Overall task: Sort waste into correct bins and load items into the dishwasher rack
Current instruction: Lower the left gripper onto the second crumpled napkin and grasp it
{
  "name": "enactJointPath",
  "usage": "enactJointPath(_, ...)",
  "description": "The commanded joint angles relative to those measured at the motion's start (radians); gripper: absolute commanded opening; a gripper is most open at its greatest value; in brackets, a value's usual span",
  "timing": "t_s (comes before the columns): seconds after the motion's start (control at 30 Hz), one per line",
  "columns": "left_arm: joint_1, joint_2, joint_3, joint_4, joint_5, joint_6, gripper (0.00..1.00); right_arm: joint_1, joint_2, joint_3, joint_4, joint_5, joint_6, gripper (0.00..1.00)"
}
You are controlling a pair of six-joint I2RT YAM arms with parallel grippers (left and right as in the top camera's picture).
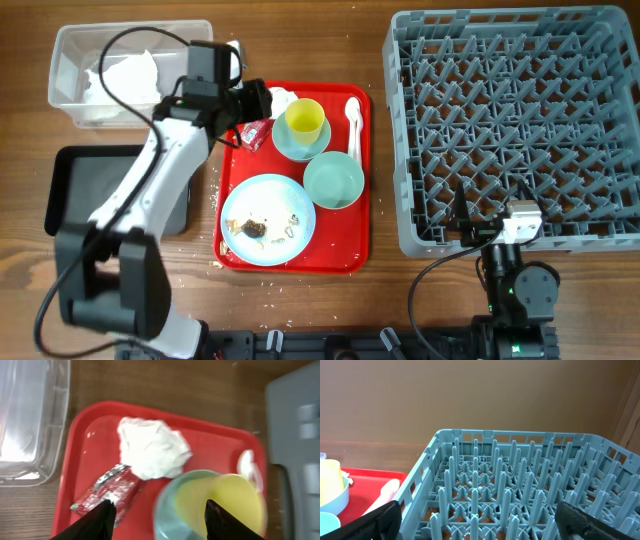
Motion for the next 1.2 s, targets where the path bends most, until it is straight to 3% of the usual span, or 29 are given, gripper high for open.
enactJointPath(0.0,0.01,0.08,0.0,0.005,-0.066,0.026,0.57,-0.004,-0.004,-0.002,0.005,0.001,-0.011,1.0)
enactJointPath(0.27,0.017,0.126,0.0,0.013,-0.1,0.033,0.5,-0.004,-0.004,-0.002,0.005,0.001,-0.011,1.0)
enactJointPath(1.07,-0.005,0.332,0.0,0.055,-0.098,0.134,0.49,-0.004,-0.004,-0.002,0.005,0.001,-0.011,1.0)
enactJointPath(1.17,-0.005,0.337,0.0,0.04,-0.095,0.134,0.35,-0.004,-0.004,-0.002,0.005,0.001,-0.011,1.0)
